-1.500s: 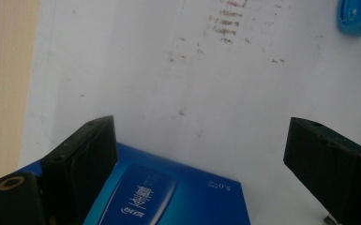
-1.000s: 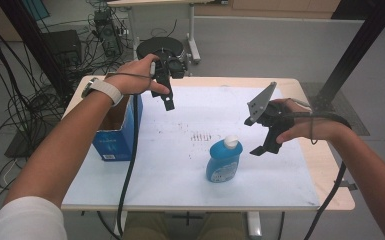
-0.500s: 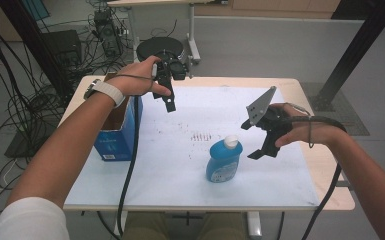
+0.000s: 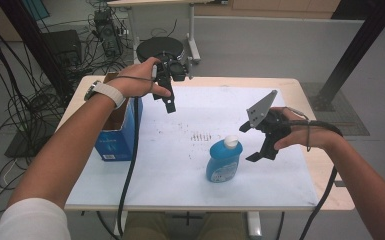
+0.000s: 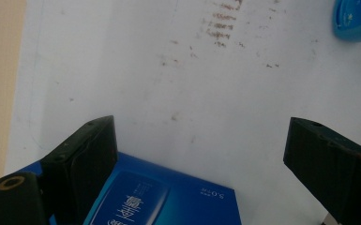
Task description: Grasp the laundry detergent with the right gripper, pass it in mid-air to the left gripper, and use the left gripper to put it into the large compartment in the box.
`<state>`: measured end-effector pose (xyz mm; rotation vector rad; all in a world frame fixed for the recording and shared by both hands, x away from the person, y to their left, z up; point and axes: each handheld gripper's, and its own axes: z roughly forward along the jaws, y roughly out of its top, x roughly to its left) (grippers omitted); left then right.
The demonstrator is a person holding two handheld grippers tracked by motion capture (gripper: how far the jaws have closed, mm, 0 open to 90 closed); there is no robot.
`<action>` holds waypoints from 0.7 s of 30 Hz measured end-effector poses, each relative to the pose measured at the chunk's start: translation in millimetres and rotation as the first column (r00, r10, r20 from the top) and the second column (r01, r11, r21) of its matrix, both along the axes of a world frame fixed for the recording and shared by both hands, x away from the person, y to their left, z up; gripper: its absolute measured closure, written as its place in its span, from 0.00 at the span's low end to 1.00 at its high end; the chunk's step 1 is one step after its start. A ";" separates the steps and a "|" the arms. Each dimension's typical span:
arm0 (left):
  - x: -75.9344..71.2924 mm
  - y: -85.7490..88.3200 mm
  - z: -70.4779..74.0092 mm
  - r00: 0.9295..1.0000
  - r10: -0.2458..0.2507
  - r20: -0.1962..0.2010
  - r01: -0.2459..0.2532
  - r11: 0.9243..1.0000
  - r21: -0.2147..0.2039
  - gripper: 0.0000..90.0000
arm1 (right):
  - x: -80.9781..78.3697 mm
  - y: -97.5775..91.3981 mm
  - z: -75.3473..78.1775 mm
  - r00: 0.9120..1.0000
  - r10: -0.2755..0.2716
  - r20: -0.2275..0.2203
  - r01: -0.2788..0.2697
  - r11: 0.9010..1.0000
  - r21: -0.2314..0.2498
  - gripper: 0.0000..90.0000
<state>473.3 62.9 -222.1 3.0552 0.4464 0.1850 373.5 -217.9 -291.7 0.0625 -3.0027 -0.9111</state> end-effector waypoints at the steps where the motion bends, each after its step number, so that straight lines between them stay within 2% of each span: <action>1: -0.3 0.2 -0.5 1.000 0.004 0.001 -0.004 1.000 -0.006 0.12 | 0.4 0.5 -1.7 1.000 0.007 0.001 -0.007 1.000 0.001 0.04; 21: 1.2 1.6 -3.1 1.000 0.016 -0.003 -0.016 1.000 -0.006 0.12 | 1.3 1.2 -14.4 1.000 0.019 -0.014 -0.019 0.999 0.047 0.04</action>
